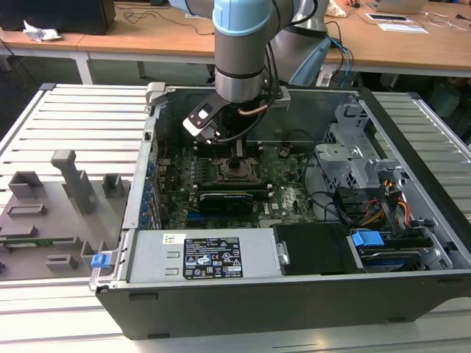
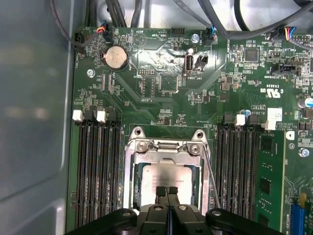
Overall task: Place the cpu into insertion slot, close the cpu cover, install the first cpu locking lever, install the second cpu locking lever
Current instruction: 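Close the cpu cover, then install the first cpu locking lever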
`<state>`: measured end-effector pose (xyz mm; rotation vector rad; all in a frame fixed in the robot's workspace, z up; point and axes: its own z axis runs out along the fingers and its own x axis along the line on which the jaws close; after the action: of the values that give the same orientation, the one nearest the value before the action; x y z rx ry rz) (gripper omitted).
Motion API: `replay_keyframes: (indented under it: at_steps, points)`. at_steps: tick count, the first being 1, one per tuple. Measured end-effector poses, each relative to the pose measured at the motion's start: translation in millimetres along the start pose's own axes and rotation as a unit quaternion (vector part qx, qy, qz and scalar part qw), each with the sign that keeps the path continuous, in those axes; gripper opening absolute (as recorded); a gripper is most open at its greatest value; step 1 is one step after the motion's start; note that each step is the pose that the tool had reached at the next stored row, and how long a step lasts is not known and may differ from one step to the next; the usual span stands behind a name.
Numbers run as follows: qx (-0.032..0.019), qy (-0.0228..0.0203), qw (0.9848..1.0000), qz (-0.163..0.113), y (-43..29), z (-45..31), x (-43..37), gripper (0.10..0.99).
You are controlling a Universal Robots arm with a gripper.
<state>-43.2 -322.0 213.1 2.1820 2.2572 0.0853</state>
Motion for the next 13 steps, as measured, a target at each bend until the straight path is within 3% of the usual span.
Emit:
replay_keyframes:
  at_steps: [13]
  points:
    - [0.0000, -0.0001, 1.0000, 0.000, 3.3, -1.9, -0.1, 0.106]
